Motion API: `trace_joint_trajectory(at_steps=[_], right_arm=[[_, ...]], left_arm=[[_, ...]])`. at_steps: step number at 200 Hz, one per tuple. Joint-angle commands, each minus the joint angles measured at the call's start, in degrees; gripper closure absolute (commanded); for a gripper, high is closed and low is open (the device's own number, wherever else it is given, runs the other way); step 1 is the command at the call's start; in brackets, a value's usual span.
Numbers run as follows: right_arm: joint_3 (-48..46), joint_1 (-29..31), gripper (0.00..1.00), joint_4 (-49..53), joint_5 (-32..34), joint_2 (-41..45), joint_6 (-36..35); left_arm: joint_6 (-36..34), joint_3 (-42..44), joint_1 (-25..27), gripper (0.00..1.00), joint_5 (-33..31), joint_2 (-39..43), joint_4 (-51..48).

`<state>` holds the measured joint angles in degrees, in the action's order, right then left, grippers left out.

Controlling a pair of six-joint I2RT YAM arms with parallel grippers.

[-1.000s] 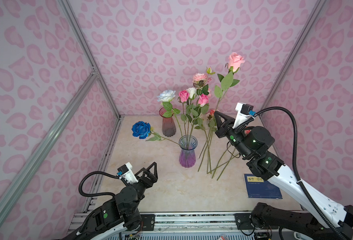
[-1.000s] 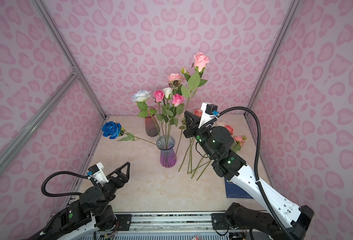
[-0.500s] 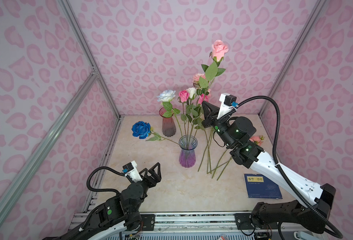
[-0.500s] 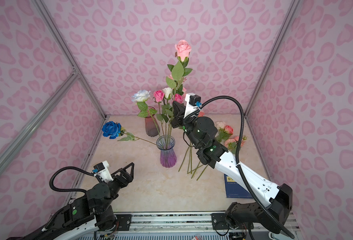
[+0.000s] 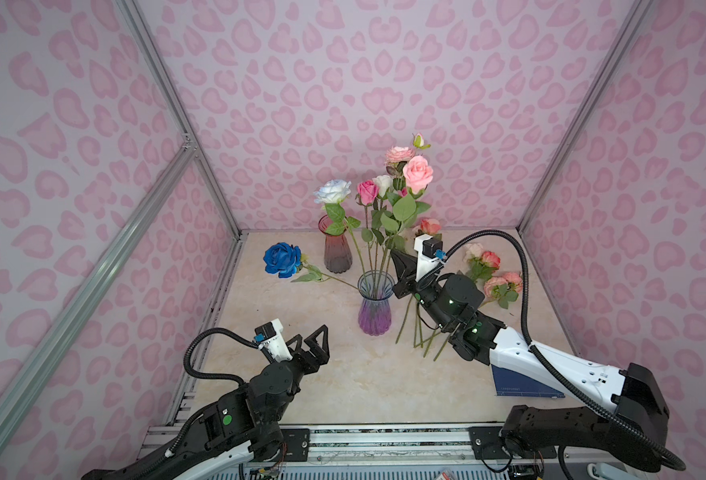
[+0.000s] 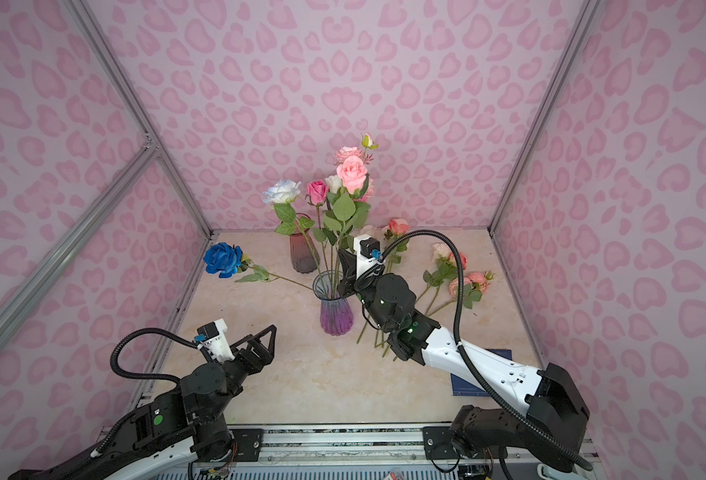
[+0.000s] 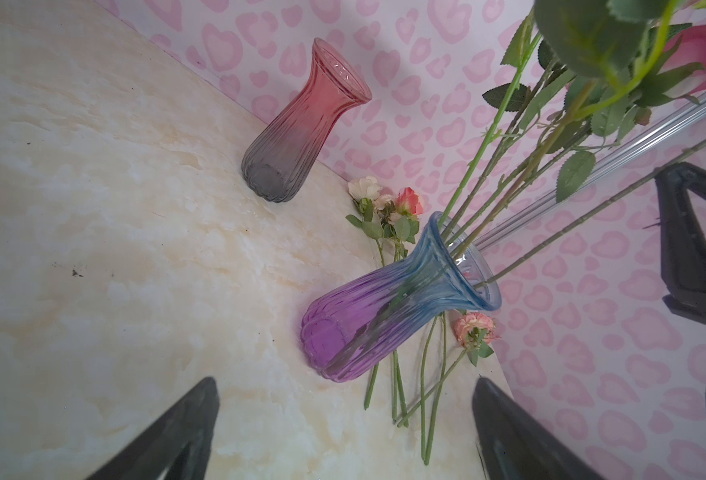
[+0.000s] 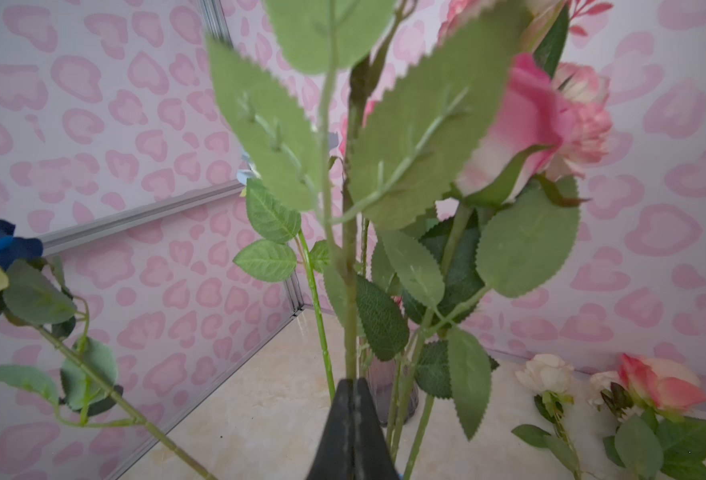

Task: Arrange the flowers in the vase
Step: 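Carry the pink rose over the purple-blue vase and lower its stem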

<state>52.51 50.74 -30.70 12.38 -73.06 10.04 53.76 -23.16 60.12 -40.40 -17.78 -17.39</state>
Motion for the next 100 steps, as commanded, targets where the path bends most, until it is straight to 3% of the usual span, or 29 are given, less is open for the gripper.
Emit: trace_joint_trajectory(at_steps=[1, 49, 100], right_arm=[[-2.3, 0.9, 0.99, -3.0, 4.5, 0.0, 1.4], [0.1, 0.9, 0.91, 4.7, 9.4, -1.8, 3.9], [-1.0, 1.0, 0.81, 9.5, 8.6, 2.9, 6.9]], left_arm=[[0.6, 0.0, 0.0, 0.04, 0.6, -1.2, 2.8], [0.7, -1.5, 0.0, 0.04, 1.9, -4.9, 3.4], [1.0, -2.4, 0.0, 0.04, 2.9, -7.5, 4.1]])
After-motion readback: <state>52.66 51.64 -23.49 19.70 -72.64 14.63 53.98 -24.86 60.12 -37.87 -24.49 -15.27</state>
